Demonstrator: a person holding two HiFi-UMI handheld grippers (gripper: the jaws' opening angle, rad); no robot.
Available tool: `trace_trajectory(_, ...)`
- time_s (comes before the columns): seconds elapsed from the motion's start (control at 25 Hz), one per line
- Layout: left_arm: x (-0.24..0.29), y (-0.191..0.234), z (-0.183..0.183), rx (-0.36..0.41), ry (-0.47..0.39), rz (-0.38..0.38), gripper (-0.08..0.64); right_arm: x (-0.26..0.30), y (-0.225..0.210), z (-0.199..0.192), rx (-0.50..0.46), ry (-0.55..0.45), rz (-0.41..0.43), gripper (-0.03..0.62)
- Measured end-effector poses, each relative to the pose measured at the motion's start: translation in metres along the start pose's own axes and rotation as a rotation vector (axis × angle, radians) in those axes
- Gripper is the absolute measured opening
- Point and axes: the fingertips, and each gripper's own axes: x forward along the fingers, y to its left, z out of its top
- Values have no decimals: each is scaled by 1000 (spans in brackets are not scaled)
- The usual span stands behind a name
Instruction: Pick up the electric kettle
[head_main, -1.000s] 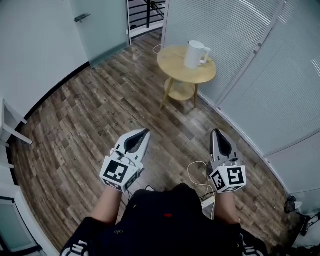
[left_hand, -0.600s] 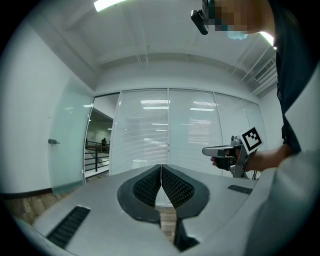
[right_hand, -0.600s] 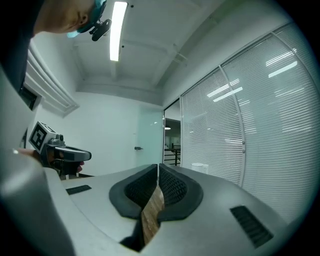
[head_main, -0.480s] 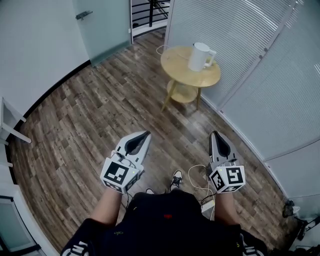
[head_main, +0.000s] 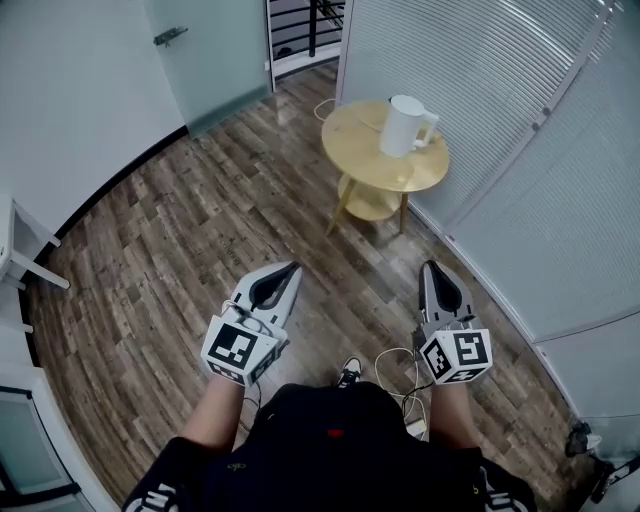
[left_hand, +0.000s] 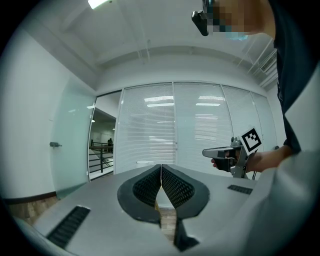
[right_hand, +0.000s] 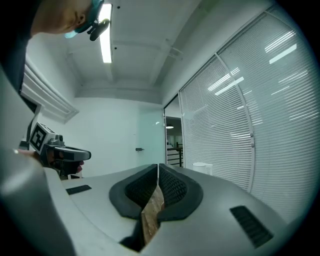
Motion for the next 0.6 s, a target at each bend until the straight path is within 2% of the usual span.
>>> trace_trajectory(0.36, 108, -34, 9, 42, 28, 11, 23, 25, -114, -9, 41, -10, 5, 29)
trace_trajectory(0.6, 158, -58, -7, 36, 57, 22, 23, 28, -168, -33, 59, 19, 17, 29)
